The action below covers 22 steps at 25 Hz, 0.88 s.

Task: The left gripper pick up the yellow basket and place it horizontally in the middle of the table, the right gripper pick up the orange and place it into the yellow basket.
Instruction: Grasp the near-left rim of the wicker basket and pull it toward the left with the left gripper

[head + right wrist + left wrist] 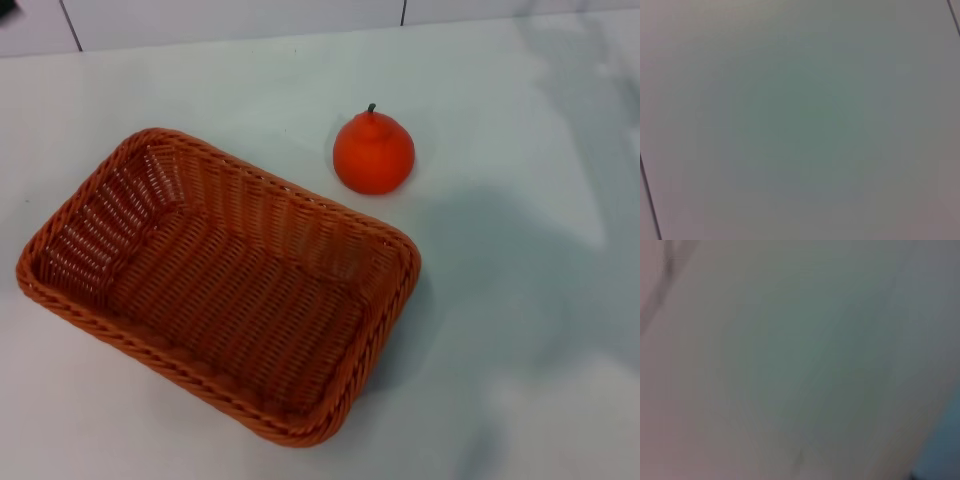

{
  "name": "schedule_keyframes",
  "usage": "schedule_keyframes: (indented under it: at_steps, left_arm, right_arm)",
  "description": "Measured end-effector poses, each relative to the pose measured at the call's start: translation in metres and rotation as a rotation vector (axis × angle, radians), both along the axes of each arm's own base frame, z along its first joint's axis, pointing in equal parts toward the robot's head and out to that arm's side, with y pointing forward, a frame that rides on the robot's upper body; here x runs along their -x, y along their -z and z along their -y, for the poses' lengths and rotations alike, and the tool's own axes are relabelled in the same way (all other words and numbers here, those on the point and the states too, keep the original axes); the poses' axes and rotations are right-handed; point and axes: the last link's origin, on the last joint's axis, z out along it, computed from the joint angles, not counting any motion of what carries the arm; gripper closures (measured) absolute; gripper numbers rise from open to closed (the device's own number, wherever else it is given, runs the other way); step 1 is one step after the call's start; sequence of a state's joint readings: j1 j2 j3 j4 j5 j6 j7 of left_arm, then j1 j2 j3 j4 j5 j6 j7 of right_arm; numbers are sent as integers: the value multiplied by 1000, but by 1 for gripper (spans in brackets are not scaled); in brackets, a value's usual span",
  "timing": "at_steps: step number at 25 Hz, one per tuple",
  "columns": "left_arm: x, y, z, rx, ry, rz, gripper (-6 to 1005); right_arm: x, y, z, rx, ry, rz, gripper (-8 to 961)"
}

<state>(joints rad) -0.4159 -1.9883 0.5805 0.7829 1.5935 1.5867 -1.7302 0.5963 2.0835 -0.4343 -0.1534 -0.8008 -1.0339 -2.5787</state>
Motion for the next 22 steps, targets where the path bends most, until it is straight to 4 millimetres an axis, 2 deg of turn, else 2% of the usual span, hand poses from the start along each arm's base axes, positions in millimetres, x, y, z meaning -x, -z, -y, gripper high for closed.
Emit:
schedule_keyframes:
  at_steps: [4,11,13,18,21,22]
  left_arm:
    - [-16,-7,-9,194,-73,-250,114]
    - [-31,-11,-16,259,-219,-562,114]
    - [-36,-4,-20,298,-261,-646,113]
    - [-37,1,-22,324,-276,-680,110]
    - [-47,25,-32,435,-304,-785,103]
    - [-47,27,-32,442,-306,-791,103]
  right_arm:
    - [0,-1,0,-2,0,2,123]
    - [-2,-2,1,-5,8,0,124]
    - [-4,-2,2,-4,13,-1,124]
    - [-7,0,3,5,32,-4,125]
    - [-8,1,3,8,37,-6,125]
    - [-8,1,3,9,38,-7,125]
